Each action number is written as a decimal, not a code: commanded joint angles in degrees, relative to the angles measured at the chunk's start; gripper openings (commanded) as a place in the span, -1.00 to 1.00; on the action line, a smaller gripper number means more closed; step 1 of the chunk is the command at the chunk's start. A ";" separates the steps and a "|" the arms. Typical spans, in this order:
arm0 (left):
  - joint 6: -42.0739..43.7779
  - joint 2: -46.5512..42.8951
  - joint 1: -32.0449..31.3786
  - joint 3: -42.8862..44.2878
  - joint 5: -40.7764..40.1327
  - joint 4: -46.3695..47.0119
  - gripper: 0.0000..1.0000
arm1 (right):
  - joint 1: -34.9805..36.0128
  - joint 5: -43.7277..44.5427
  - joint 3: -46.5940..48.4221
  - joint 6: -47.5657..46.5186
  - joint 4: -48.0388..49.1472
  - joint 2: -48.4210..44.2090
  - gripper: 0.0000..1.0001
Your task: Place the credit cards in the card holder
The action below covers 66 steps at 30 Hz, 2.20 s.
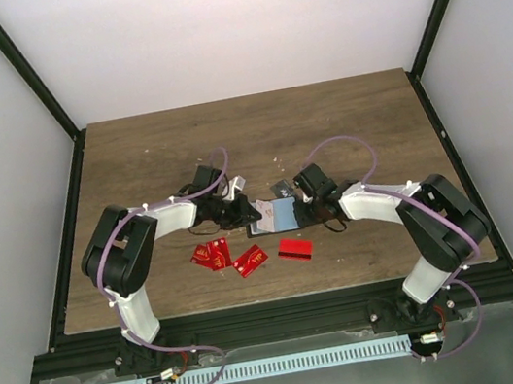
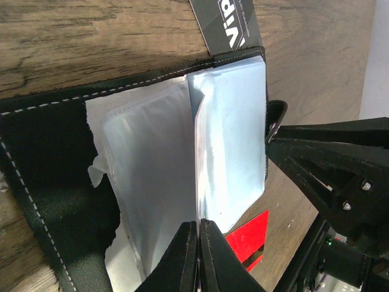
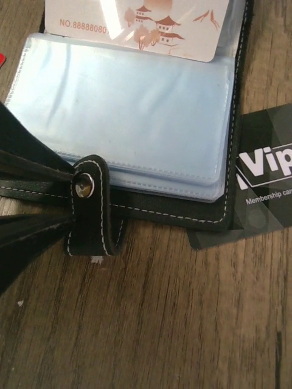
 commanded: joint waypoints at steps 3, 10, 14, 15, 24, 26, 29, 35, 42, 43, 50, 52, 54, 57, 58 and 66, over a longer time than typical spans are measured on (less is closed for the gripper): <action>0.91 2.03 -0.38 1.88 -0.54 -1.19 -0.92 | 0.30 -1.24 -0.38 -0.82 1.82 1.09 -0.88; 0.71 2.91 -0.82 3.40 -0.41 -1.56 -0.92 | 0.28 -2.09 -0.83 -1.77 2.54 1.91 -0.99; 1.33 3.32 -0.86 4.63 -0.67 -3.13 -0.92 | 0.26 -1.83 -0.74 -2.30 2.58 2.18 -0.99; 1.59 3.37 -0.90 4.96 -1.01 -3.80 -0.92 | 0.27 -1.46 -0.64 -2.28 2.32 2.19 -0.99; 3.68 1.54 -1.05 6.95 -3.42 -8.55 -0.92 | 0.26 1.16 -0.26 -2.40 0.06 -1.41 -0.98; 3.83 1.83 -1.07 7.55 -3.61 -9.06 -0.92 | 0.26 1.30 -0.17 -2.38 0.10 -1.79 -0.98; 3.88 2.26 -1.29 8.26 -3.50 -9.54 -0.92 | 0.26 1.19 -0.19 -2.53 0.23 -1.86 -0.99; 4.39 2.19 -2.01 10.21 -4.12 -11.34 -0.92 | 0.26 0.70 -0.73 -2.78 0.77 -1.60 -0.99; 4.50 2.56 -2.74 11.12 -4.53 -12.27 -0.92 | 0.26 0.55 -1.18 -2.93 1.21 -1.59 -0.99; 4.50 2.62 -2.76 11.27 -4.57 -12.31 -0.92 | 0.27 0.62 -1.28 -2.98 1.24 -1.59 -0.99; 4.35 4.28 -3.33 11.78 -4.48 -12.08 -0.92 | 0.30 0.55 -1.97 -2.73 1.74 -1.68 -0.99; 4.08 4.69 -3.37 11.76 -4.15 -11.53 -0.92 | 0.26 0.55 -2.10 -2.58 1.72 -1.53 -0.99; 3.45 4.86 -3.37 11.61 -3.59 -10.63 -0.92 | 0.30 0.40 -2.01 -2.57 1.52 -1.55 -0.99; 2.65 4.99 -3.35 11.31 -3.08 -9.37 -0.92 | 0.26 0.62 -2.41 -2.57 1.40 -2.05 -0.99; 2.49 5.11 -3.36 11.33 -2.89 -9.18 -0.92 | 0.19 0.64 -2.57 -2.48 1.42 -2.25 -0.99; 2.08 6.28 -3.37 12.18 -1.52 -9.25 -0.92 | 0.17 0.55 -3.36 -2.04 2.01 -2.39 -0.99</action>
